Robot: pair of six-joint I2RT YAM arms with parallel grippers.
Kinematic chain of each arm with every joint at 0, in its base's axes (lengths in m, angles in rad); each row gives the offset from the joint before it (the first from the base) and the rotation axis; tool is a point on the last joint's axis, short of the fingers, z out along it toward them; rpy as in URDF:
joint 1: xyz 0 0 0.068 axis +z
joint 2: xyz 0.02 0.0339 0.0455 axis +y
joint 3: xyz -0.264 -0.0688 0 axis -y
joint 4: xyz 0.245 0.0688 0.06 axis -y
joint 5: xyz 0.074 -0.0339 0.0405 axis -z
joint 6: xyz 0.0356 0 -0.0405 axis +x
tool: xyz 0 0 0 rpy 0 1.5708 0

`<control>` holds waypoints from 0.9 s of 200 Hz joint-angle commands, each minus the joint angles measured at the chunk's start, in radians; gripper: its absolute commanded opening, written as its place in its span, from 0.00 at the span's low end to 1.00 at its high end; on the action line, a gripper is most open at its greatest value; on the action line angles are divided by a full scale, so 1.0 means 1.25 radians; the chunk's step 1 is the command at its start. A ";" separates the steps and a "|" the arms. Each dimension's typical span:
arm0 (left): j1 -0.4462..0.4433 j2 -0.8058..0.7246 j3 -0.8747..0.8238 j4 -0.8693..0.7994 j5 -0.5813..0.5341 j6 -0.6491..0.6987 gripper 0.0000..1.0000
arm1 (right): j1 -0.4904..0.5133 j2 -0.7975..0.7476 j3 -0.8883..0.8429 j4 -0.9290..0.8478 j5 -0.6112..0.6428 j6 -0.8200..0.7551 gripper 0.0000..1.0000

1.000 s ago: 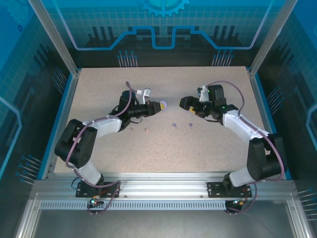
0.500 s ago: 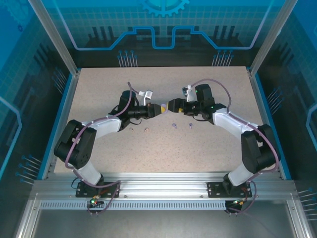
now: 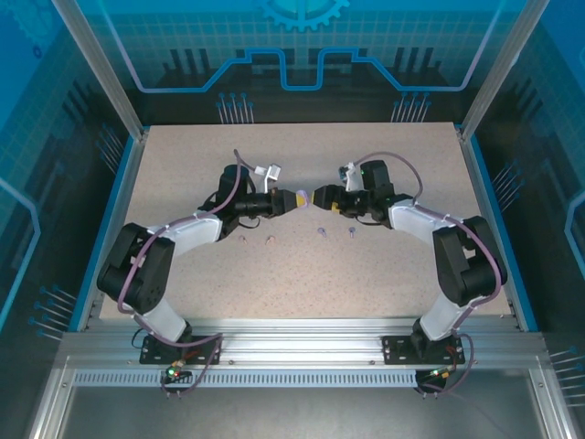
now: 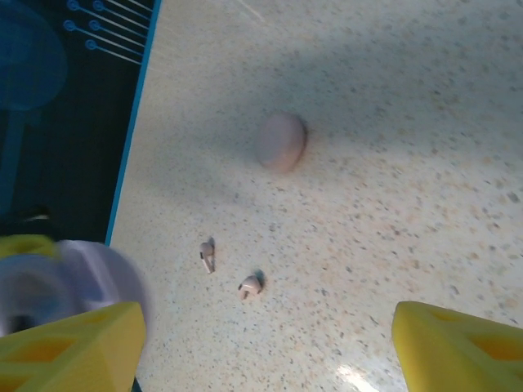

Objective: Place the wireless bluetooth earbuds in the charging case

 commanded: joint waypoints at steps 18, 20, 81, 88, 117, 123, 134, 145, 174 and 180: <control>0.001 -0.033 0.028 0.013 0.023 0.011 0.00 | -0.009 -0.007 -0.008 0.013 -0.016 0.010 0.80; 0.002 -0.032 0.027 0.013 0.023 0.011 0.00 | -0.009 -0.010 -0.008 0.012 -0.017 0.010 0.80; 0.001 -0.014 0.027 0.037 0.033 -0.011 0.00 | -0.064 -0.117 -0.052 0.041 -0.119 -0.007 0.64; 0.000 -0.013 0.029 0.040 0.037 -0.015 0.00 | -0.066 -0.119 -0.050 0.042 -0.137 -0.015 0.60; 0.000 -0.003 0.041 0.053 0.052 -0.033 0.00 | -0.047 -0.099 -0.015 0.036 -0.177 -0.035 0.48; 0.000 -0.001 0.044 0.054 0.052 -0.036 0.00 | -0.039 -0.093 -0.006 0.028 -0.178 -0.040 0.48; -0.001 0.004 0.048 0.060 0.054 -0.044 0.00 | -0.024 -0.080 0.016 0.012 -0.177 -0.052 0.47; -0.002 0.010 0.052 0.069 0.057 -0.053 0.00 | -0.012 -0.068 0.032 0.001 -0.175 -0.060 0.46; -0.006 0.016 0.060 0.067 0.058 -0.054 0.00 | 0.001 -0.059 0.049 -0.003 -0.172 -0.062 0.45; -0.006 0.016 0.061 0.065 0.059 -0.054 0.00 | 0.002 -0.058 0.052 -0.005 -0.170 -0.065 0.45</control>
